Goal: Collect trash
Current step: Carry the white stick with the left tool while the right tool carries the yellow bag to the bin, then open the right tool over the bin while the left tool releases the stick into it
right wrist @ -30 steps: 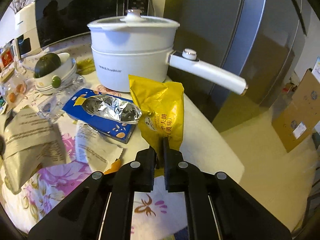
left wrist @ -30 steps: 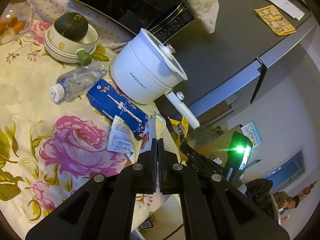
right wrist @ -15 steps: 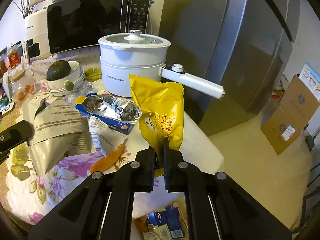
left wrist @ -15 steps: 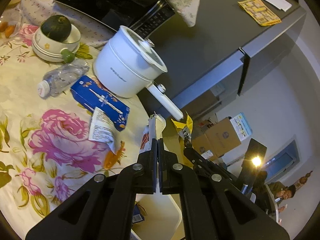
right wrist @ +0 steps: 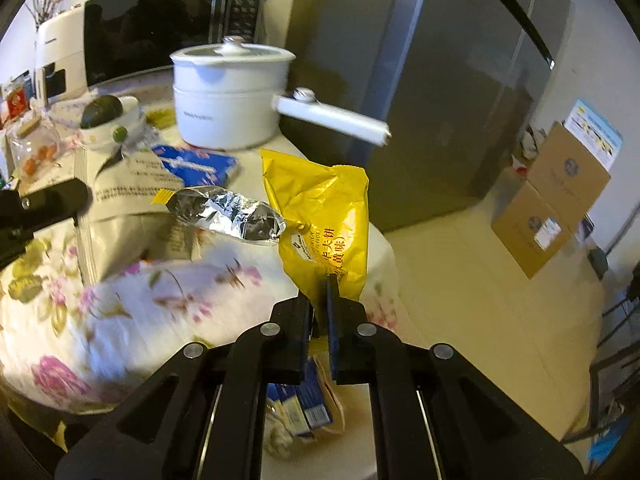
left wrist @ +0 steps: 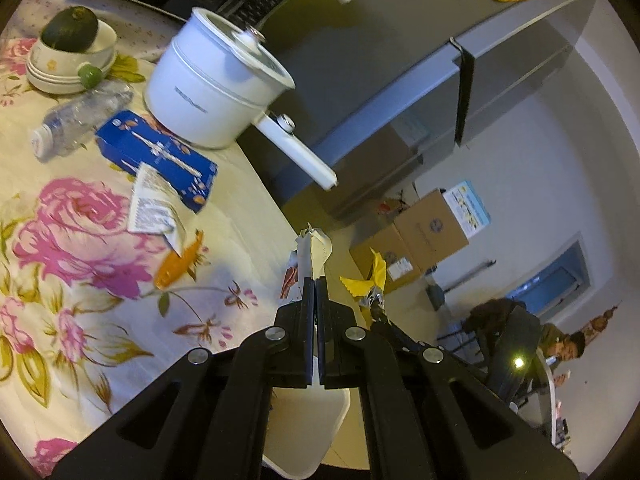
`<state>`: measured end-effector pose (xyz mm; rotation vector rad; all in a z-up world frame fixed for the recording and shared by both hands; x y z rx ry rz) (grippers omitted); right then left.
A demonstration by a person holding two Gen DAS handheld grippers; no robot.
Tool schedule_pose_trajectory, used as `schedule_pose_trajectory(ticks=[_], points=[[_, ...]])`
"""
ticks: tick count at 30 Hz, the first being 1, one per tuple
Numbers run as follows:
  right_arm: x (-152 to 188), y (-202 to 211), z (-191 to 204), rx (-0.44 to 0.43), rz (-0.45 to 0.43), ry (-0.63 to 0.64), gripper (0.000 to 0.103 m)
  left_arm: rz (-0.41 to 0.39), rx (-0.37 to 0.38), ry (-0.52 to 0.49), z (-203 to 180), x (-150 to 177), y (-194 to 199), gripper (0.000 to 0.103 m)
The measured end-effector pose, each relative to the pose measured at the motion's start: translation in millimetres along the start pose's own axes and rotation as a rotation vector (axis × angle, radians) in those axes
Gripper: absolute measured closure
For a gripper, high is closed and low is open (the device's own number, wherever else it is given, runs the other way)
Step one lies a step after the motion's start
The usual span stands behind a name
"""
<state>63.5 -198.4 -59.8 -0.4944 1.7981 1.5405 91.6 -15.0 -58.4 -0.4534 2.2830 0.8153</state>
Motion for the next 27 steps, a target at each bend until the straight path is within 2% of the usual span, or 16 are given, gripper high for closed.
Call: schedule_pose_trajectory(ticks=[12, 27], points=[[24, 0, -36, 0.034, 0.036, -0.079, 0.096, 0.104, 0.033, -0.045, -24, 30, -31, 0.102], [43, -10, -55, 0.061, 0.108, -0.101, 0.095, 0.262, 0.042, -0.042, -28, 74, -77, 0.102]])
Point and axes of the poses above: each gripper's, at about its wrist camera, not at the fingertips, and y roughly against the way its jaws point, z to its left, x to its underside, the point moved 4 cm from there along -y, roughly the way its jaws point, and after that the axes turned 13 degrees about -y, right-handed, at the moved point
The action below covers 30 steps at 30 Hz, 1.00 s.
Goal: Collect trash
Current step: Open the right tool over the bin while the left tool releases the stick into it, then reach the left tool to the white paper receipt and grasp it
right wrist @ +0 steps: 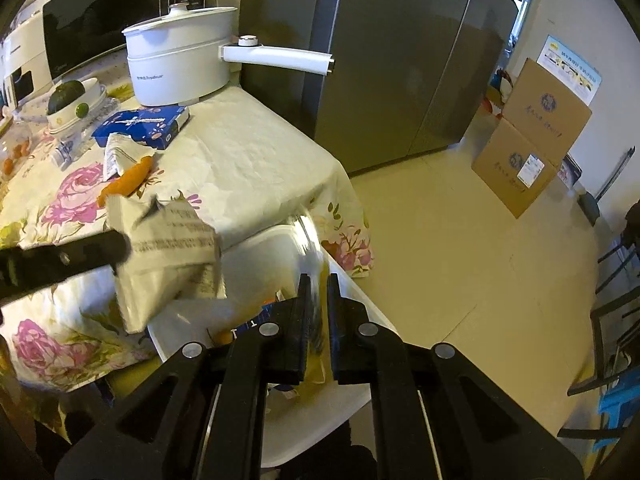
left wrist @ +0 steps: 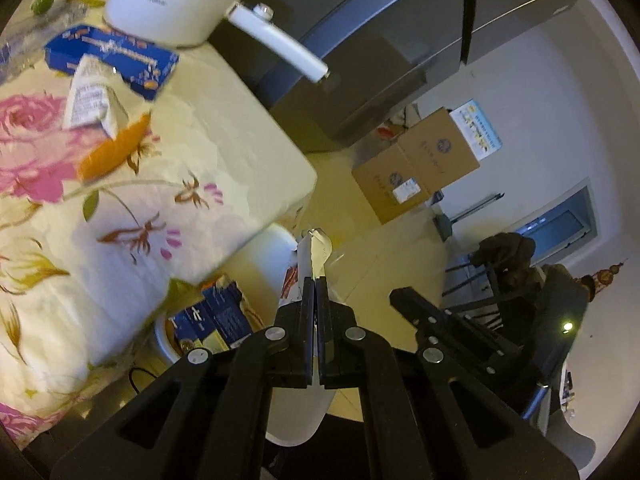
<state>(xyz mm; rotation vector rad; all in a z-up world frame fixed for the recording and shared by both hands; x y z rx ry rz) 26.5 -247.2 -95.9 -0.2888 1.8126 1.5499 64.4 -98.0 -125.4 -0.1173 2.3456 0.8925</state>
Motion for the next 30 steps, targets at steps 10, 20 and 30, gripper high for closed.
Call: schedule_pose_trajectory(ticks=[10, 20, 30], points=[[0, -2, -5, 0.006, 0.008, -0.025, 0.073, 0.060, -0.010, 0.031, 7, 9, -14, 0.100], [-10, -1, -13, 0.062, -0.033, -0.089, 0.025, 0.054, -0.051, 0.048, 14, 6, -12, 0.058], [-17, -7, 4, 0.061, -0.031, -0.099, 0.008, 0.016, -0.151, 0.100, 38, -1, -4, 0.040]])
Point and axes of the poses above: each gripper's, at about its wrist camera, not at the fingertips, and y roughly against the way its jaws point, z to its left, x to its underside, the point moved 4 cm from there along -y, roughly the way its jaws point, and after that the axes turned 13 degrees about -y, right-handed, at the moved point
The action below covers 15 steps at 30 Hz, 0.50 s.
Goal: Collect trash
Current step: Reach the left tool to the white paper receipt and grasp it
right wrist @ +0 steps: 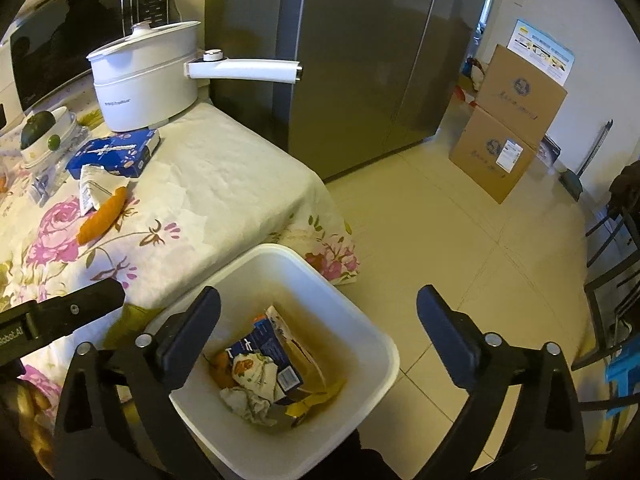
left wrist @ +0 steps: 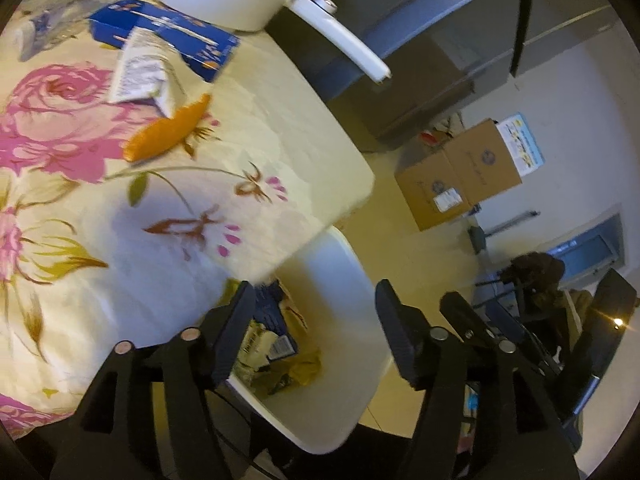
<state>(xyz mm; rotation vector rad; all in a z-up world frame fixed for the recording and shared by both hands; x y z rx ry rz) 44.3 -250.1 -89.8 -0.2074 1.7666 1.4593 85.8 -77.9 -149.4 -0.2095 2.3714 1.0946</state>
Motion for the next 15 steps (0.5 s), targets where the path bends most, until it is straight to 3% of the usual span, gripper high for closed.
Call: schedule_pose_trajectory(ticks=[4, 12, 15], points=[[-4, -1, 9, -0.018, 0.003, -0.020, 0.007, -0.065, -0.086, 0.030, 21, -12, 15, 0.032], [0, 1, 46, -0.071, 0.017, 0.042, 0.007, -0.159, -0.193, 0.164, 89, -55, 35, 0.031], [1, 1, 56, -0.084, 0.023, 0.058, 0.007, -0.170, -0.198, 0.213, 109, -72, 30, 0.031]])
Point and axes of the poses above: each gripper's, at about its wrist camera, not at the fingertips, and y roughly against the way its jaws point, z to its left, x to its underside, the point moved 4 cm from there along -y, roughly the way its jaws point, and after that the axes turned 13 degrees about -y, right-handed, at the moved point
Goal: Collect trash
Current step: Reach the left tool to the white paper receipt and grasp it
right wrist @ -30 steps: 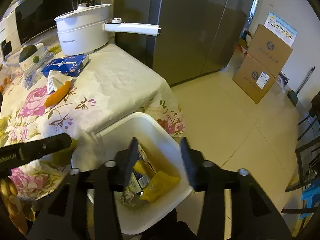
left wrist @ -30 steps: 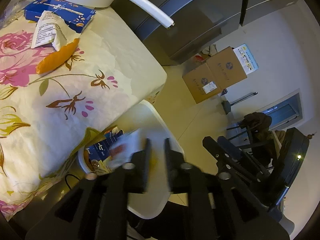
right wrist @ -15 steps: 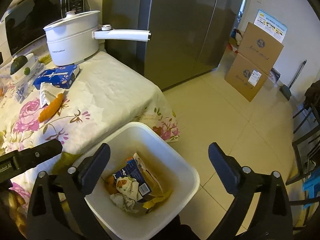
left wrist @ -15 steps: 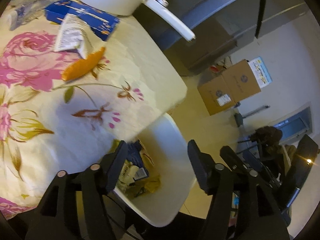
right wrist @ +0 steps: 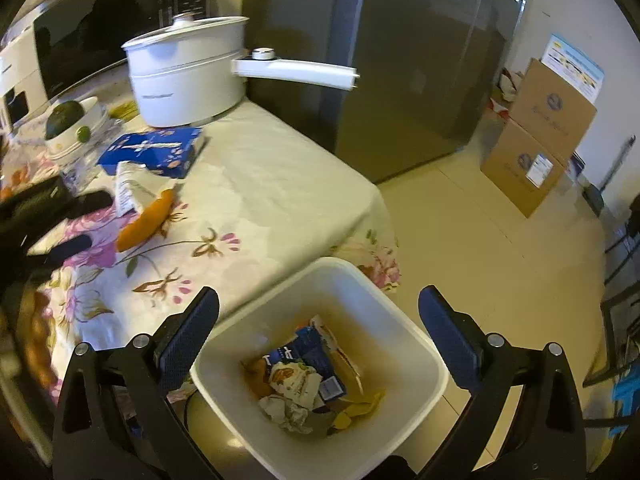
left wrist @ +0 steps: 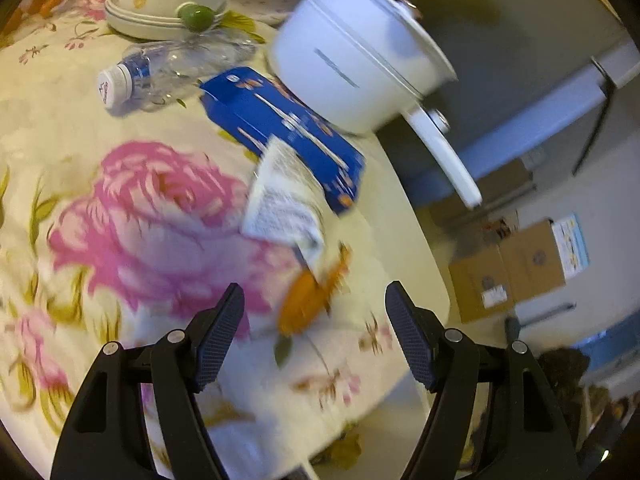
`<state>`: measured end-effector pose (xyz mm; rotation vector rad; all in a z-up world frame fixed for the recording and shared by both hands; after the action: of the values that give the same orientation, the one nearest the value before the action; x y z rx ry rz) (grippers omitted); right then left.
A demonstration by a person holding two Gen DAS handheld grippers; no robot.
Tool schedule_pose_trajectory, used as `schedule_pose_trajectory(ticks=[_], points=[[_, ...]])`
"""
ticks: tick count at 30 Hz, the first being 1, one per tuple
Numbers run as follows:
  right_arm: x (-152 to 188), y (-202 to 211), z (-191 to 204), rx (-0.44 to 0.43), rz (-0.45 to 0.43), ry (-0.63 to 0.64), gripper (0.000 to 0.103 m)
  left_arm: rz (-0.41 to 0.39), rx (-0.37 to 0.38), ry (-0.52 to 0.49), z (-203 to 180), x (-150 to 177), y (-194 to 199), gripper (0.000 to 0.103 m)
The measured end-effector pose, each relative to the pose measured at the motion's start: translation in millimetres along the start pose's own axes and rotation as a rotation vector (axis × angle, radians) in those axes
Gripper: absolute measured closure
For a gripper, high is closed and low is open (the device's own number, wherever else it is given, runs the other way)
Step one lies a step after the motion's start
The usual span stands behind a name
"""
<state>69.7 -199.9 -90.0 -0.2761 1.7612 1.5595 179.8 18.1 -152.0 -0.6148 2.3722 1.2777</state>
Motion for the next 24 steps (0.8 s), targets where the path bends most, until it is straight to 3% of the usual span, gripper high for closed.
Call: schedule_pose_trajectory(ticks=[4, 15, 17, 21, 24], points=[[0, -3, 9, -0.005, 0.011, 0.019, 0.007, 0.008, 0.010, 0.052, 14, -19, -18, 0.031], [-3, -4, 12, -0.026, 0.019, 0.024, 0.007, 0.019, -0.047, 0.042, 1, -37, -60, 0.034], [-2, -4, 13, -0.026, 0.021, 0.028, 0.007, 0.029, -0.067, 0.018, -3, -37, -65, 0.048], [-2, -2, 14, -0.033, 0.021, 0.029, 0.007, 0.046, -0.095, -0.032, -8, -36, -71, 0.061], [-2, -3, 15, -0.032, 0.025, 0.032, 0.007, 0.035, -0.084, -0.066, -12, -36, -69, 0.080]])
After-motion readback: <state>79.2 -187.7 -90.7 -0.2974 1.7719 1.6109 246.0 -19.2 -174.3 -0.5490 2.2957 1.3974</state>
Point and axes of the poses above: each gripper's, at about its wrist camera, not at the fingertips, and y roughly against the way its jaws point, z to its left, x to its underside, the point moved 4 cm from there along -y, roughly the way its jaws point, and after that the axes turned 13 degrees about -y, right-handed, at the moved point
